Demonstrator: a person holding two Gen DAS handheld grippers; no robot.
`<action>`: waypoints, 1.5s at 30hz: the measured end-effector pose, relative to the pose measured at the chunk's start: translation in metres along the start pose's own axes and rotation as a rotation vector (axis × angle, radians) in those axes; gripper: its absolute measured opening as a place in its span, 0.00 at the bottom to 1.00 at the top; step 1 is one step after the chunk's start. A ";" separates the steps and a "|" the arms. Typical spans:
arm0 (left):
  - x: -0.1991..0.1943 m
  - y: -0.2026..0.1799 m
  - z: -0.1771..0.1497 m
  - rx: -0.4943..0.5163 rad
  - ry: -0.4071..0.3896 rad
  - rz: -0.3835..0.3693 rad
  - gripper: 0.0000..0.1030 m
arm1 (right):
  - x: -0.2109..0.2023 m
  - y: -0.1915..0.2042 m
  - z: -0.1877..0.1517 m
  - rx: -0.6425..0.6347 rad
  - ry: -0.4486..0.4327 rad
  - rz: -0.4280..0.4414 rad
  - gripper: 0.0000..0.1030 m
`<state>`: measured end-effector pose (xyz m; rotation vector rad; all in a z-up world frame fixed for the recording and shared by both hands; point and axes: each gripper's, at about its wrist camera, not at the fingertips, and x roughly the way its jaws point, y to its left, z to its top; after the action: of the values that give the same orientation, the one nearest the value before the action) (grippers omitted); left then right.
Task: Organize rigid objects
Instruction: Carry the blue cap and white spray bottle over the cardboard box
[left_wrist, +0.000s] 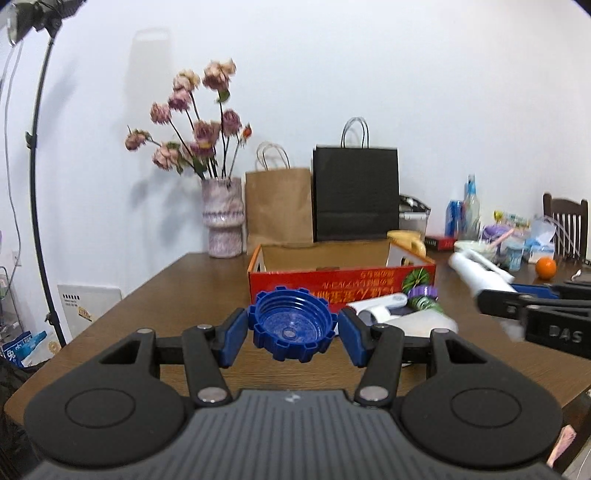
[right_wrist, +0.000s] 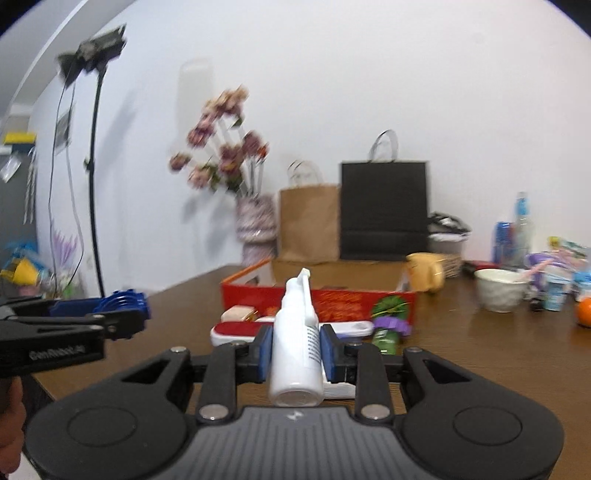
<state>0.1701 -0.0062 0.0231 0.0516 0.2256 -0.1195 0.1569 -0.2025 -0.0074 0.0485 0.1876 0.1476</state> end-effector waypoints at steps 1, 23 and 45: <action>-0.007 -0.001 0.000 -0.006 -0.012 0.005 0.54 | -0.008 -0.004 -0.001 0.005 -0.009 -0.008 0.26; -0.045 -0.008 -0.005 -0.002 -0.051 0.011 0.54 | -0.047 -0.014 -0.013 0.028 -0.039 -0.019 0.26; 0.140 0.029 0.077 -0.042 -0.021 0.019 0.54 | 0.124 -0.082 0.066 0.058 0.081 0.033 0.26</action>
<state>0.3257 0.0021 0.0675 0.0106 0.2068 -0.0961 0.3018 -0.2672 0.0296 0.1037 0.2717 0.1770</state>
